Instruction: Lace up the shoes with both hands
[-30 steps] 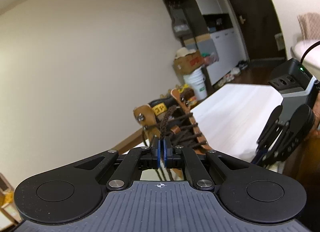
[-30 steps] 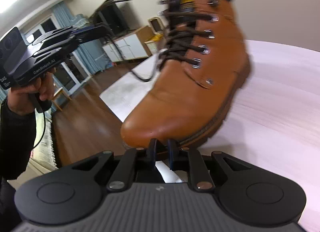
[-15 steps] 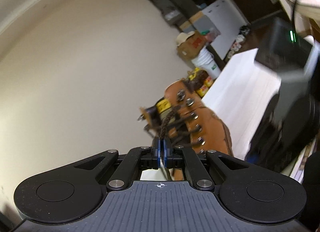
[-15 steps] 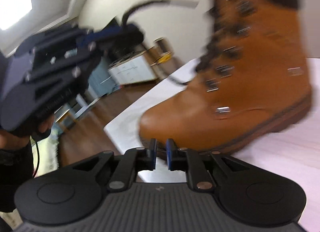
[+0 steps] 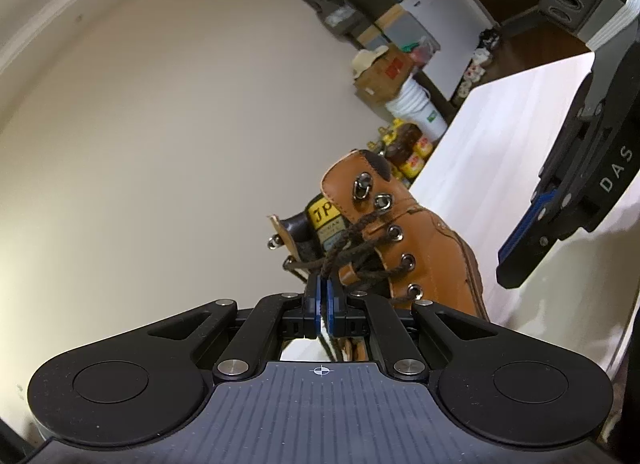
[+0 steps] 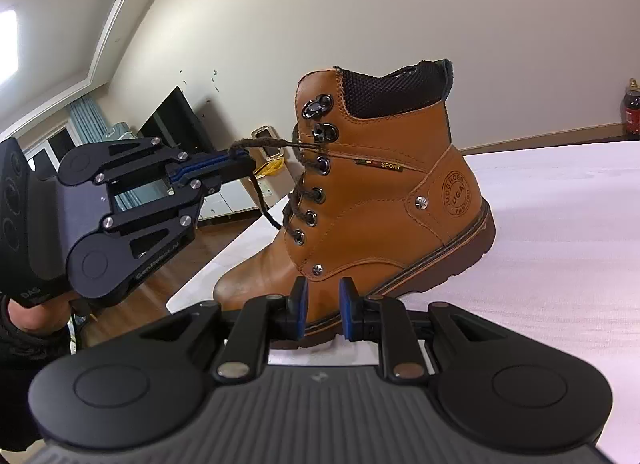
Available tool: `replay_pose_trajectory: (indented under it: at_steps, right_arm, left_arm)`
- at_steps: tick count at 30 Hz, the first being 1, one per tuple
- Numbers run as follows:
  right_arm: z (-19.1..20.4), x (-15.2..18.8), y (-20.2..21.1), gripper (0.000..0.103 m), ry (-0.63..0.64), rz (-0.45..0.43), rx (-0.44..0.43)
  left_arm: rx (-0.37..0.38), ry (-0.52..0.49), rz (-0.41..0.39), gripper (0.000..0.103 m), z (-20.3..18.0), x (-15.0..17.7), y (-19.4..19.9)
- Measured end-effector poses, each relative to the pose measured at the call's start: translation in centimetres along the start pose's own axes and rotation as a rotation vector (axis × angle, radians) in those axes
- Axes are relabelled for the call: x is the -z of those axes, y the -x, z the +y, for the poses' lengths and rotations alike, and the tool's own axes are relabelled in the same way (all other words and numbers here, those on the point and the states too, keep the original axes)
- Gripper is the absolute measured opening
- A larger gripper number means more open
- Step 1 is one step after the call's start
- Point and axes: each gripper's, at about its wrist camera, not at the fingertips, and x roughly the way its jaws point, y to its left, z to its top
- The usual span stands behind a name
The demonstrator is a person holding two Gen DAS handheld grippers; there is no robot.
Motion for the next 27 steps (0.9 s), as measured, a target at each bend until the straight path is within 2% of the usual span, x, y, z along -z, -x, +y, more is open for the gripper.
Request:
replay_pose_trajectory:
  at_steps: [11,20,23,27]
  right_arm:
    - [-1.5,-0.7,0.3,0.020,0.001,-0.003,0.011]
    - [-2.5,-1.4,0.8,0.020,0.007,-0.019,0.026]
    - [-2.0,-1.8,1.3,0.020,0.069,-0.045,0.070]
    - [0.9,-2.4,1.6,0.020,0.363,-0.089,0.242]
  left_arm:
    - [-0.010,0.018,-0.017,0.003,0.7,-0.2,-0.2]
    - [0.007,-0.005,-0.002,0.003,0.0,-0.3,-1.2]
    - [0.007,-0.041,0.007,0.003,-0.6,-0.6,-1.6]
    - [0.007,-0.070,0.027,0.003,-1.0,-1.2,-2.3]
